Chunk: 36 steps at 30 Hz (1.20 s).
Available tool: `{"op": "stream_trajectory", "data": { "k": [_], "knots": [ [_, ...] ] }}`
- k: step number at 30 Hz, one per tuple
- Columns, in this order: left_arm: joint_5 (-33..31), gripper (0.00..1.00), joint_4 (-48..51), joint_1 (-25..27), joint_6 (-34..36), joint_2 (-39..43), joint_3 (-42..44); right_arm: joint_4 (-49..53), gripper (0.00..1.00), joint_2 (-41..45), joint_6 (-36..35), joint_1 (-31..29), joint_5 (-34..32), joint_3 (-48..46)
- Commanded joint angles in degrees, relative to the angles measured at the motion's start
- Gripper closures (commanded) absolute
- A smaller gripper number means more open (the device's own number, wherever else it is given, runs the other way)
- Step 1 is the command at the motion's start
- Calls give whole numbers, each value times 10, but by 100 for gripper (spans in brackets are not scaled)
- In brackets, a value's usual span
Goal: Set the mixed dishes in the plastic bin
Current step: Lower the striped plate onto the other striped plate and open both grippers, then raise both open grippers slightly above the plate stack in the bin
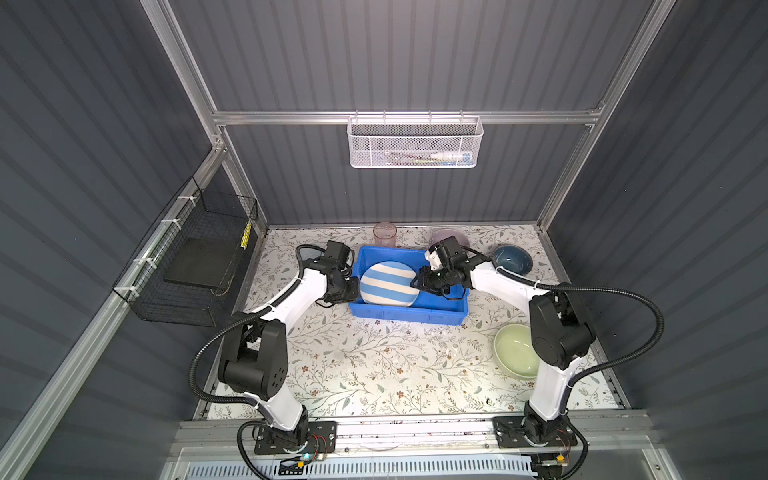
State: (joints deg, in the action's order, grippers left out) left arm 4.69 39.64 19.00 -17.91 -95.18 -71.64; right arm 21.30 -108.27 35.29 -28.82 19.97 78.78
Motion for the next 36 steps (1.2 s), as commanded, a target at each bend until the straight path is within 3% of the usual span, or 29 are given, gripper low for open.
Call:
{"op": "stream_trajectory", "data": {
  "k": [1,6,10,14,28,36],
  "knots": [
    [17,74,11,0,13,-7,-19,28,53,8,-18,-4,-21,9],
    [15,74,16,0,16,-4,-22,66,52,8,-14,-11,-59,21],
    [15,74,18,0,16,-3,-24,121,42,3,-15,-25,-110,46],
    [16,74,20,0,17,-4,-28,152,39,-12,-17,-41,-138,65],
    [23,75,31,0,20,6,-27,147,37,-81,-1,-53,-116,120],
    [30,75,39,0,25,10,-29,78,37,-91,7,-53,-86,118]
  ]
}}
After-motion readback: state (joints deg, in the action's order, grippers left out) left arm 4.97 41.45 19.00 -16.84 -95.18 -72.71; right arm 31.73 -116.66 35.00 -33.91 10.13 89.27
